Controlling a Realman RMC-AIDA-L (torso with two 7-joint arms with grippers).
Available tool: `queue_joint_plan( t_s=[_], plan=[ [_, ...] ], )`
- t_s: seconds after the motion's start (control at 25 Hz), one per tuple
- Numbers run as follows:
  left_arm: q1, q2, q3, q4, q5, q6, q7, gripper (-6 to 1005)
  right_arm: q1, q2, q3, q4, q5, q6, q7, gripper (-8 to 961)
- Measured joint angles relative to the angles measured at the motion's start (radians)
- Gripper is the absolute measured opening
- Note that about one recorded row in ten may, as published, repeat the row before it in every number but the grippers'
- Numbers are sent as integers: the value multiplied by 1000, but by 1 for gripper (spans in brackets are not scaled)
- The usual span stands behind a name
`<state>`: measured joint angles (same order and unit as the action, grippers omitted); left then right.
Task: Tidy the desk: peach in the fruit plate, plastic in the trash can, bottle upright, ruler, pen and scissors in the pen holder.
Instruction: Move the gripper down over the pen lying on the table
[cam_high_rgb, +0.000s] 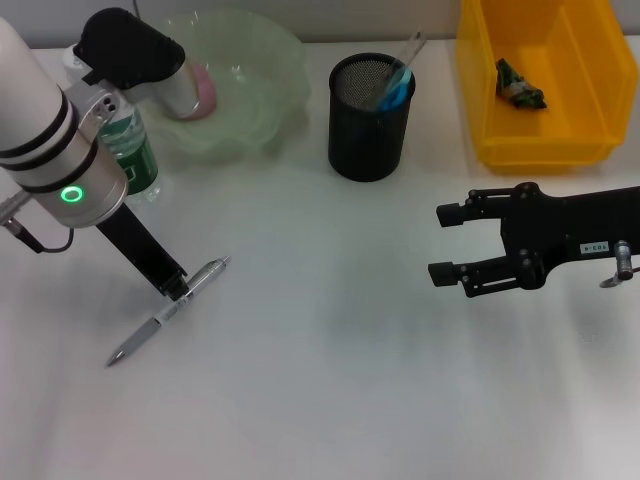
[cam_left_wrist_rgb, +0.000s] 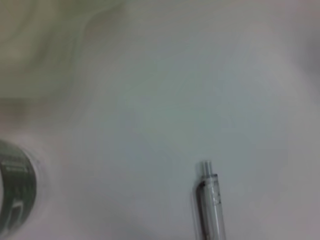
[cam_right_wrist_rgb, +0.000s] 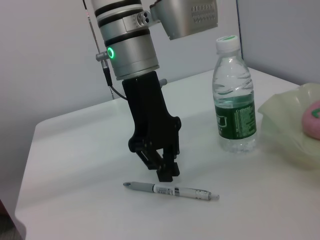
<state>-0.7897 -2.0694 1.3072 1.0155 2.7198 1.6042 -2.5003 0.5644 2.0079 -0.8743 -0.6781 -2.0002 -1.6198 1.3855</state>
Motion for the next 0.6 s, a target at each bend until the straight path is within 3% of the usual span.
queue_joint_plan(
  t_s=[0.08, 0.44, 0.6],
  plan=[
    [0, -2, 2, -2, 0, 4, 3, 45, 1, 0, 0, 0, 0, 0, 0, 810],
    [-8, -3, 7, -40, -1, -13, 2, 362, 3, -2, 0, -1, 0, 0, 0, 810],
    [-17, -4, 12, -63, 4, -35, -4, 359, 3, -4, 0, -1, 0, 0, 0, 811]
  ],
)
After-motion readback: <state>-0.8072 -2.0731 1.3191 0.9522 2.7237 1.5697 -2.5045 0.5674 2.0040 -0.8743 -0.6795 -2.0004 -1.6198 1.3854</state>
